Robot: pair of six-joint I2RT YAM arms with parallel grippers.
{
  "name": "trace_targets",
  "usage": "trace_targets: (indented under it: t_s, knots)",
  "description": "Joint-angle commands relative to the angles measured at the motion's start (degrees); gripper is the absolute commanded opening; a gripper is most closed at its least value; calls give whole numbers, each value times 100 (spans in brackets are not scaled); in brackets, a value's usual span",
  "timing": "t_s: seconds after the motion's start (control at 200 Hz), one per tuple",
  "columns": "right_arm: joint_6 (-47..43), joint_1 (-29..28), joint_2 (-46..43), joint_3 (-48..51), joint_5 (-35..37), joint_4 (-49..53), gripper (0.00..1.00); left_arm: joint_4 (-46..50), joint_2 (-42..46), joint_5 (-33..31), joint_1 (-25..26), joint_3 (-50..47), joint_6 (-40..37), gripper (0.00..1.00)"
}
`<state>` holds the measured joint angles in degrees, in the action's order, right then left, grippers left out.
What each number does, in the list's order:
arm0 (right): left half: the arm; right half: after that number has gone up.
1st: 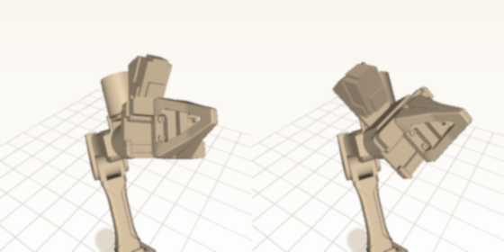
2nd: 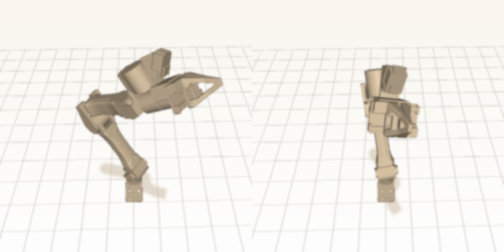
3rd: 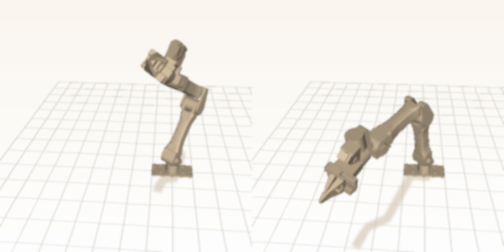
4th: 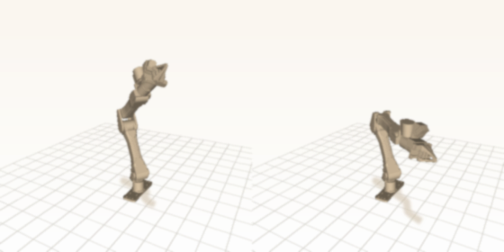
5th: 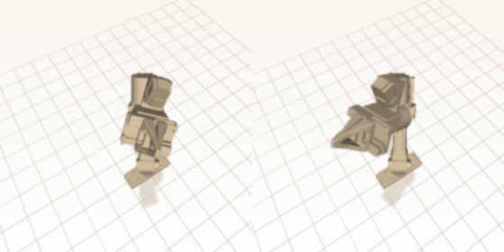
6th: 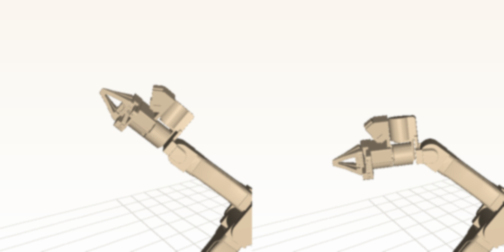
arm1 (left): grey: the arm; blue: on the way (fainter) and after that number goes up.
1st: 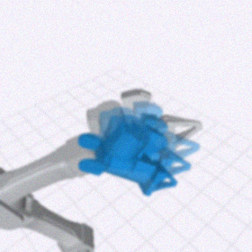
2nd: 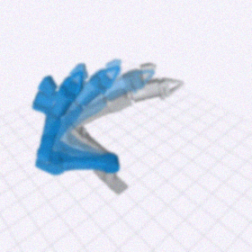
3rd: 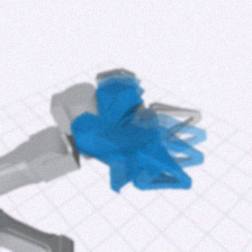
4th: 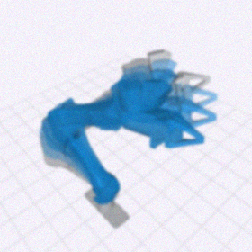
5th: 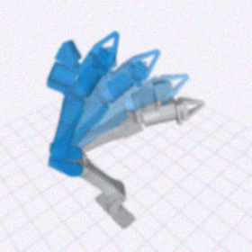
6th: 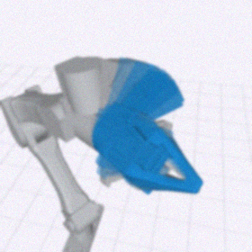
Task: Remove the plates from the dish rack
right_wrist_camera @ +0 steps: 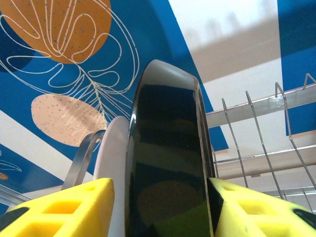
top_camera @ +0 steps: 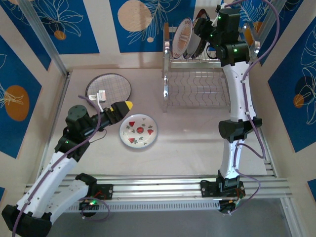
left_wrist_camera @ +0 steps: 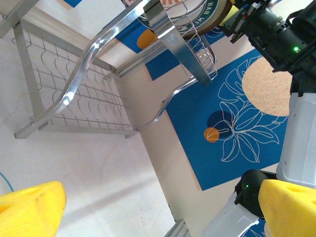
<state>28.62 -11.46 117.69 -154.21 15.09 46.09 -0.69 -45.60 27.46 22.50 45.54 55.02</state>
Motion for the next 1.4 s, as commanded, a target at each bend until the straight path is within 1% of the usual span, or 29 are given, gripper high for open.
trace_targets:
  t_s: [0.0, 0.045, 0.17, 0.33, 0.42, 0.485, 0.55, 0.7, 0.87, 0.95, 0.98, 1.045, 1.085, 1.16, 1.275, 1.39]
  knots:
    - [56, -13, 103, -179, 130, -184, 48, -38, 13, 125, -79, 192, 0, 100]
    - [56, -18, 112, -173, 160, -212, 46, -46, 8, 132, -79, 201, -1, 100]
    - [29, -43, 109, -168, 231, -342, 45, -54, 1, 131, -79, 201, -1, 100]
    - [97, -57, 97, -172, 266, -435, 52, -37, 8, 131, -81, 200, 0, 100]
    - [134, -48, 88, -187, 310, -474, 53, -56, -10, 130, -88, 201, 8, 100]
    - [144, -38, 88, -196, 308, -496, 51, -71, -27, 134, -88, 218, 8, 100]
    - [160, -25, 96, -190, 321, -457, 45, -89, -49, 137, -88, 224, 7, 100]
    - [155, -16, 88, -185, 329, -451, 44, -100, -54, 138, -90, 223, 25, 100]
    - [178, -13, 105, -179, 337, -529, 50, -98, -45, 152, -97, 192, 43, 100]
    - [191, -11, 105, -177, 350, -531, 50, -98, -41, 155, -97, 192, 43, 100]
    - [204, -9, 105, -176, 355, -532, 49, -98, -36, 159, -97, 197, 43, 100]
    - [218, -13, 105, -175, 353, -535, 39, -98, -29, 153, -95, 193, 43, 100]
    - [223, -16, 105, -174, 354, -544, 38, -98, -27, 146, -96, 192, 44, 100]
    - [207, -31, 97, -179, 372, -570, 38, -98, -27, 152, -97, 184, 52, 100]
    - [179, -41, 96, -174, 398, -613, 48, -107, -27, 160, -95, 179, 61, 100]
    - [188, -45, 88, -176, 435, -610, 49, -124, -29, 156, -97, 182, 69, 100]
